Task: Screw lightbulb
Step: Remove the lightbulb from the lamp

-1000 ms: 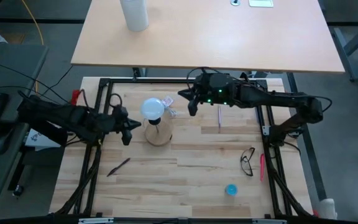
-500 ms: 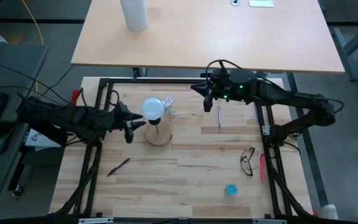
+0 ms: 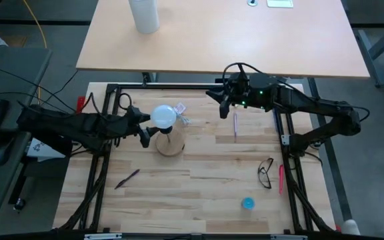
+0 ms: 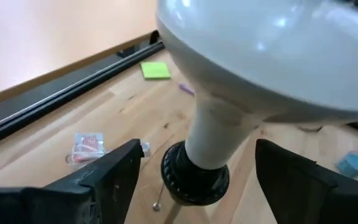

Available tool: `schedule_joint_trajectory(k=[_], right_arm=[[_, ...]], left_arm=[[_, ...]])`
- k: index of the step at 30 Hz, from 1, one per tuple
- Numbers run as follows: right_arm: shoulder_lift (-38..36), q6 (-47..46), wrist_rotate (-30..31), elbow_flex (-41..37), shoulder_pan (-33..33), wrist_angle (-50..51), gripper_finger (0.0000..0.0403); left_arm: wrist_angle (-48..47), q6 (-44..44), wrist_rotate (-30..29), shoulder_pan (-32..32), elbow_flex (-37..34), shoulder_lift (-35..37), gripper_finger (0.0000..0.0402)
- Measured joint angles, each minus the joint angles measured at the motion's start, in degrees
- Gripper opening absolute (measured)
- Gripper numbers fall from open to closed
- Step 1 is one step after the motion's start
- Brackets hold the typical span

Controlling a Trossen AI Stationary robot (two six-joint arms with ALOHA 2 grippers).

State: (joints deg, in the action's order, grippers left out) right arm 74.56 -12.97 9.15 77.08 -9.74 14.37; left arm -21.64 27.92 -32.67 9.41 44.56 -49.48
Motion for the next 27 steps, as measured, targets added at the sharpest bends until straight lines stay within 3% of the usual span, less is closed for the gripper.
schedule_joint_trajectory(k=[5, 20, 23, 27], right_arm=[[0.0, 1.4, 0.3, 0.0, 0.0, 0.0, 0.0109], [0.0, 1.5, 0.7, 0.0, 0.0, -0.4, 0.011], [0.0, 1.3, 0.7, 0.0, 0.0, -0.4, 0.011], [0.0, 1.2, 0.7, 0.0, 0.0, -0.4, 0.011]], left_arm=[[3.1, -2.9, 0.5, 0.0, -0.7, -2.9, 0.0295], [15.3, -10.4, -4.0, -1.8, -0.7, -9.3, 0.0288], [18.9, -12.2, -4.9, -2.0, -0.7, -9.4, 0.0265], [20.8, -14.0, -5.0, -2.0, -0.7, -8.7, 0.0199]])
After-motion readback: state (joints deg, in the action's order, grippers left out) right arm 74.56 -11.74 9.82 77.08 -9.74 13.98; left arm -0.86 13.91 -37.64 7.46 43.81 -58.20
